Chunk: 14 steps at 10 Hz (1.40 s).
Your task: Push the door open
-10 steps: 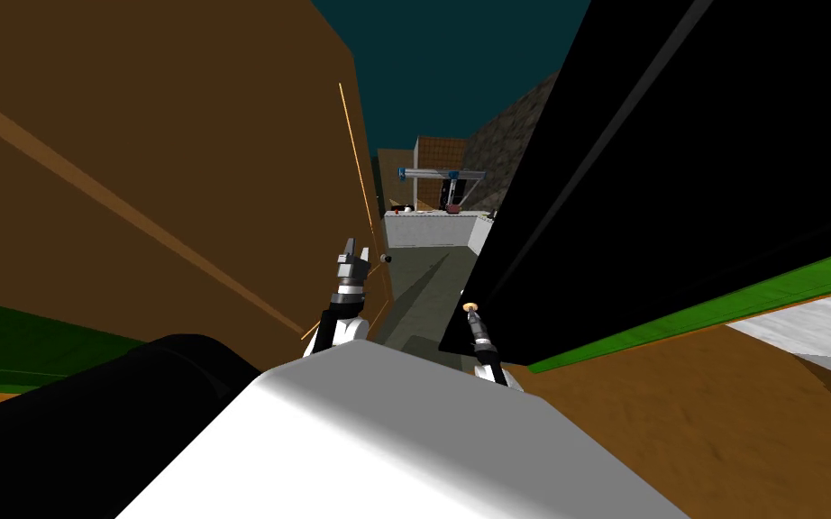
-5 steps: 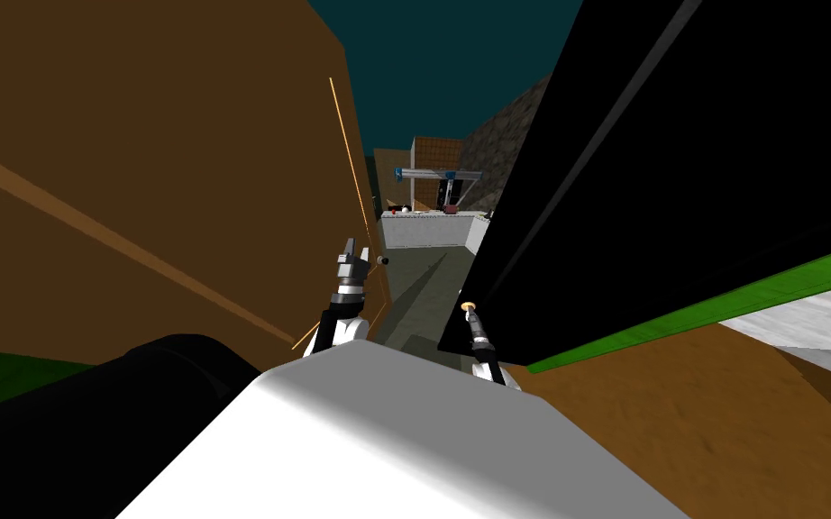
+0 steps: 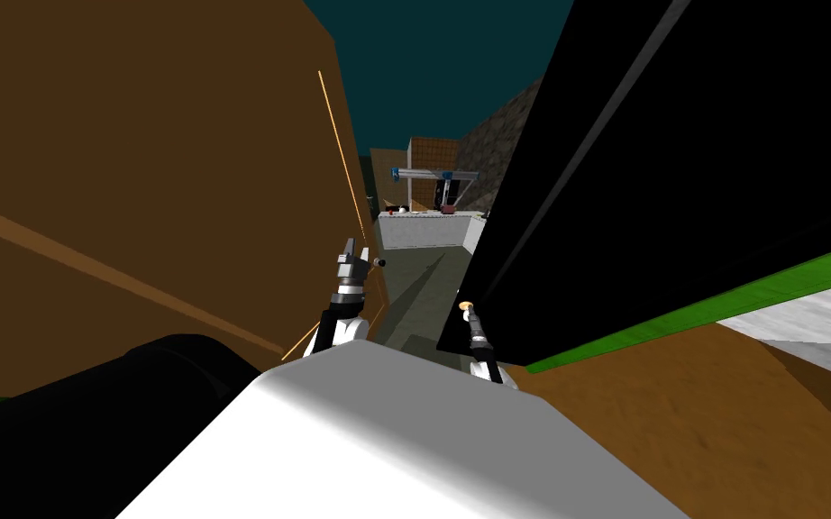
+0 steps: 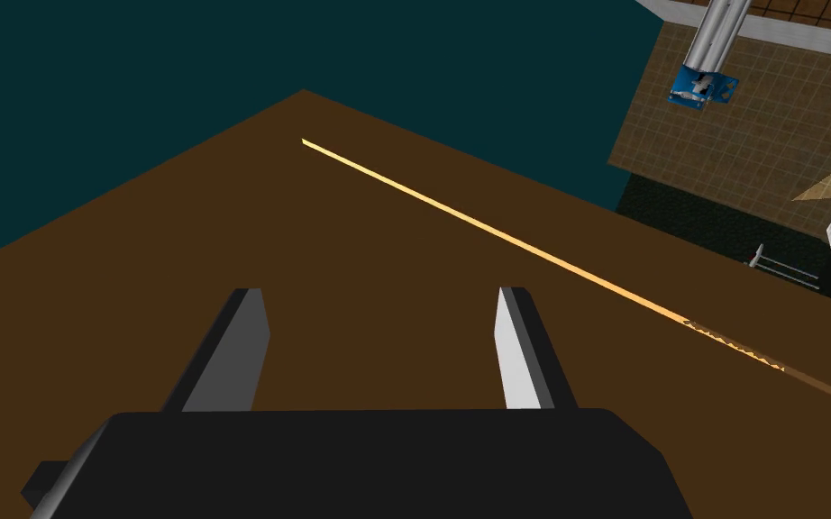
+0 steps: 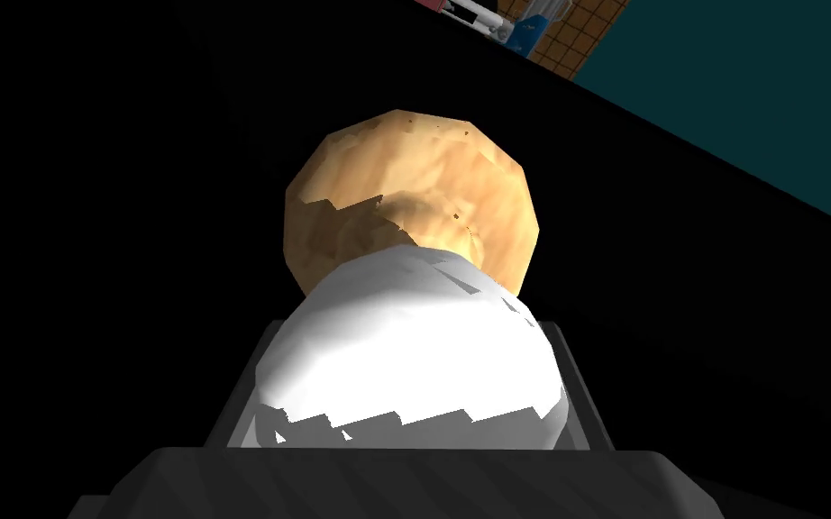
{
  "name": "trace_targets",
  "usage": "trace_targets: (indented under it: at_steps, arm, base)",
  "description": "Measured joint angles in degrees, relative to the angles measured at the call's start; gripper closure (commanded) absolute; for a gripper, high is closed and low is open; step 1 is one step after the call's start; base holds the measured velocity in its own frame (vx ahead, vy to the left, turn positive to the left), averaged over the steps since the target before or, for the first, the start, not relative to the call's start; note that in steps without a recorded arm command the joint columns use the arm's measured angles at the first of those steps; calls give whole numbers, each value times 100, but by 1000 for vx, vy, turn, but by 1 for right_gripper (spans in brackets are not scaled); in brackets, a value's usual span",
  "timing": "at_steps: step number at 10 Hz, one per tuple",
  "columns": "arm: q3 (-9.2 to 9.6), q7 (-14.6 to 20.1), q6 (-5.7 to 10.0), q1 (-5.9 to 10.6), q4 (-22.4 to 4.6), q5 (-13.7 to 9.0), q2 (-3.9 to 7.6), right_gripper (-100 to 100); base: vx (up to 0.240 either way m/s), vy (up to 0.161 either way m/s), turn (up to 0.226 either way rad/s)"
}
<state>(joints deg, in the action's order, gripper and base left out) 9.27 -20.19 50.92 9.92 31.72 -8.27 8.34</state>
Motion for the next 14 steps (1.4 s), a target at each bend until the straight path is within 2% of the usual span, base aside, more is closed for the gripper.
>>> trace_targets:
  at_steps: [2,9,10,14]
  arm:
    - [46,269,-47,-34,96,-77,5,100]
    - [217,1303,15,103,-97,-447,-69,100]
    - [234,1425,-18,62,-14,-481,-71,100]
    - [334,2006,1,124,-114,-692,-111,100]
  base:
    - [44,13,-43]
    - [58,12,-50]
    - [51,8,-43]
    - [55,5,-57]
